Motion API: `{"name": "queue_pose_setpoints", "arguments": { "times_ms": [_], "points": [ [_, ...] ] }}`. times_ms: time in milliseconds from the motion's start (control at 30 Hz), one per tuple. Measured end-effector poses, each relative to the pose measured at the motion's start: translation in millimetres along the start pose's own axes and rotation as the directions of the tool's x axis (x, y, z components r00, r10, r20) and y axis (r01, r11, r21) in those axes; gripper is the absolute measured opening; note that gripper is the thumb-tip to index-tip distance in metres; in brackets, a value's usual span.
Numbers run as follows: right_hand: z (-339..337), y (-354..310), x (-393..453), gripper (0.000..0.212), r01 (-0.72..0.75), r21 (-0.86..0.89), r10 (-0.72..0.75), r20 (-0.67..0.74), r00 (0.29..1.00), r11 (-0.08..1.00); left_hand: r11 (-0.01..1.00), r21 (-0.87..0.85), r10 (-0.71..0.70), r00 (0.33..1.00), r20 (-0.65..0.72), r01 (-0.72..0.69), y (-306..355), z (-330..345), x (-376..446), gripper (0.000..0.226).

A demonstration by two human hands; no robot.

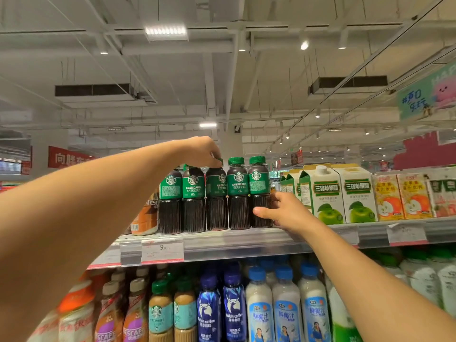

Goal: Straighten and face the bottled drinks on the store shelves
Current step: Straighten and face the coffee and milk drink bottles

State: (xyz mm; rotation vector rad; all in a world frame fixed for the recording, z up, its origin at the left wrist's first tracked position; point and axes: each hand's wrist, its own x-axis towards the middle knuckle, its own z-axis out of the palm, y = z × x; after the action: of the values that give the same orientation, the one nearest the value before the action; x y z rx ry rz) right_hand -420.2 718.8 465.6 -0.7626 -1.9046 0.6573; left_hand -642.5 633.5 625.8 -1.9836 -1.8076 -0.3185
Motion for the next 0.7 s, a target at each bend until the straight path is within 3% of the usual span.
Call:
{"name": "queue_pose_setpoints", "arguments": {
  "times_ms": [267,367,467,600,700],
  "points": [
    [-2.3,5.6,3.7,0.045,-0.004,0.004,0.003,0.017,1.000,1.000,0.985,-0.167,0.035,0.999,0.022,-0.030,-9.4,-4.5,-8.7,0.031],
    [-2.0,5.4,2.3,0.045,-0.002,-0.006,0.002,0.026,1.000,1.000,0.985,-0.171,0.014,0.999,0.039,-0.007,-6.6,-2.1,-5.2,0.032],
    [-1.9,7.8,3.2,0.057,-0.023,-0.034,0.023,-0.001,1.000,0.999,0.980,-0.198,0.019,1.000,-0.005,-0.020,2.1,-0.6,2.5,0.039],
    [-3.5,13.7,4.7,0.121,-0.002,-0.082,-0.001,-0.034,0.999,0.997,0.984,-0.175,0.040,0.999,-0.016,-0.042,23.6,2.5,11.7,0.050],
    [-4.1,14.0,6.5,0.122,-0.005,-0.100,0.001,-0.041,0.999,0.995,0.990,-0.124,0.065,0.998,0.012,-0.063,35.5,8.1,22.1,0.040]
  ]
}}
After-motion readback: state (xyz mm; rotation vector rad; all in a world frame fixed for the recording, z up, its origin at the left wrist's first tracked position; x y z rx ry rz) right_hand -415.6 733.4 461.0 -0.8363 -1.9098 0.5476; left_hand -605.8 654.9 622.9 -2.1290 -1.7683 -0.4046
